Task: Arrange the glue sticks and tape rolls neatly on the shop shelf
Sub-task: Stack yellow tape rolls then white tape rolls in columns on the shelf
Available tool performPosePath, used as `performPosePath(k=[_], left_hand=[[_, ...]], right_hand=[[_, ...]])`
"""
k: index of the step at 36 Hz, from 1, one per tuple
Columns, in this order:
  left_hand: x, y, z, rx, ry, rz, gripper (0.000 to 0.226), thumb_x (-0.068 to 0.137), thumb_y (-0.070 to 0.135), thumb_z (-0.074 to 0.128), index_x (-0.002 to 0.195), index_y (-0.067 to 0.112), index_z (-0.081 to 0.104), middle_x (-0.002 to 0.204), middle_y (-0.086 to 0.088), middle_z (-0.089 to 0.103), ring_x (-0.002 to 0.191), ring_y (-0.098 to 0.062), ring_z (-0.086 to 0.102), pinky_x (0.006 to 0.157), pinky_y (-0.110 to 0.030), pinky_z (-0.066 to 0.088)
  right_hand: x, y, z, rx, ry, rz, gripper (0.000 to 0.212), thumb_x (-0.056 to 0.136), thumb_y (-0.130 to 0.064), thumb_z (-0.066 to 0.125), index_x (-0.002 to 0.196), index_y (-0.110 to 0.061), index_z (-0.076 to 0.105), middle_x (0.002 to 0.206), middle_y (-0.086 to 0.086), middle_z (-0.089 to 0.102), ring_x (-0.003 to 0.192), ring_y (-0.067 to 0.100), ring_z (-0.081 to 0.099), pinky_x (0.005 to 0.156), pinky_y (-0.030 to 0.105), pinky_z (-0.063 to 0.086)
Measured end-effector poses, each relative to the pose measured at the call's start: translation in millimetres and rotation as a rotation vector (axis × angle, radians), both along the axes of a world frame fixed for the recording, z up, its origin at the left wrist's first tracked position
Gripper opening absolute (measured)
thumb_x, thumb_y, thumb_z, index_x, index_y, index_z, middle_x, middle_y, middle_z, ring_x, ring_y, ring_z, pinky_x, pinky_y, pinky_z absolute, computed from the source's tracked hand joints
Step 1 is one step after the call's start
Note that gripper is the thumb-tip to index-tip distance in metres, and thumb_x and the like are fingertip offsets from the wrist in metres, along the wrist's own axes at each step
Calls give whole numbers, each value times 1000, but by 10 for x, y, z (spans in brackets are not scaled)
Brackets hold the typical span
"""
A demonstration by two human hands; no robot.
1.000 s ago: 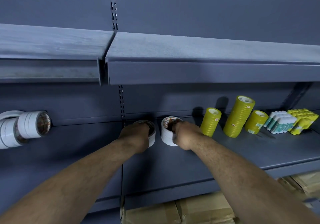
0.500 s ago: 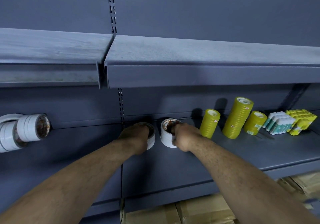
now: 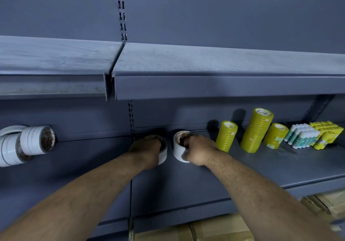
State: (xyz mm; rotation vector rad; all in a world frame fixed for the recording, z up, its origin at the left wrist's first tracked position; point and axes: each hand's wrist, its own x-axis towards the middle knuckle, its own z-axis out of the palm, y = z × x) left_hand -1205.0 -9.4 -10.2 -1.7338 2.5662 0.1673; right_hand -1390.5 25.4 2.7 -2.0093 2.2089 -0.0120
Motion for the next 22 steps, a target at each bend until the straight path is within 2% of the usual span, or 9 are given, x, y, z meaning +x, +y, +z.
performPosePath(k=[3, 5, 7, 10, 12, 15, 17, 20, 22], left_hand=[[-14, 12, 41, 1, 14, 15, 32, 84, 18, 65, 115, 19, 64, 131, -2, 60, 119, -24, 59, 89, -29, 47], [-30, 33, 75, -39, 37, 15, 25, 84, 30, 63, 108, 24, 64, 123, 0, 63, 112, -24, 62, 81, -28, 45], [-57, 48, 108, -175, 76, 6, 24, 87, 42, 54, 103, 26, 64, 115, 2, 66, 106, -24, 63, 81, -31, 44], [-124, 40, 147, -363, 132, -33, 24, 92, 39, 48, 99, 24, 64, 111, 1, 67, 106, -25, 60, 87, -33, 42], [-184, 34, 158, -318, 188, -32, 22, 92, 37, 51, 102, 23, 65, 113, 1, 67, 109, -25, 58, 87, -32, 43], [-314, 48, 171, -208, 240, 13, 23, 91, 38, 52, 104, 24, 65, 115, -1, 68, 106, -27, 62, 78, -33, 47], [-405, 63, 175, -138, 238, 15, 25, 92, 36, 50, 109, 26, 65, 117, -1, 68, 108, -28, 63, 74, -31, 43], [-497, 65, 151, -57, 260, -15, 32, 90, 33, 54, 120, 30, 64, 125, 2, 65, 116, -24, 60, 83, -31, 44], [-528, 55, 113, -7, 282, -13, 37, 89, 34, 58, 126, 31, 63, 129, 2, 64, 120, -23, 58, 93, -32, 44]], right_hand=[[-22, 0, 35, -50, -5, 28, 32, 82, -41, 61, 112, -33, 67, 109, -4, 67, 99, 24, 65, 72, 29, 51], [-43, 0, 64, -56, -8, 45, 26, 82, -41, 60, 106, -34, 68, 104, -6, 69, 97, 24, 66, 70, 28, 50], [-64, 12, 113, -83, -24, 45, 23, 81, -41, 59, 101, -33, 68, 99, -7, 70, 93, 23, 67, 69, 28, 52], [-136, -2, 210, -233, -150, -91, 20, 80, -37, 59, 95, -28, 68, 95, -4, 71, 90, 25, 67, 71, 30, 53], [-214, -40, 254, -285, -184, -193, 20, 78, -32, 60, 92, -21, 70, 95, 2, 72, 91, 28, 67, 70, 29, 53], [-282, -123, 241, -227, -166, -263, 34, 83, -44, 64, 97, -13, 69, 105, 9, 72, 95, 29, 68, 71, 29, 51], [-275, -190, 208, -194, -161, -274, 43, 86, -49, 66, 105, -11, 68, 112, 10, 71, 102, 30, 67, 74, 30, 51], [-233, -290, 150, -160, -144, -263, 48, 90, -52, 62, 113, -10, 66, 120, 12, 68, 109, 31, 66, 82, 33, 52], [-204, -322, 133, -142, -120, -259, 43, 91, -47, 61, 113, -11, 66, 120, 12, 69, 109, 31, 66, 84, 34, 53]])
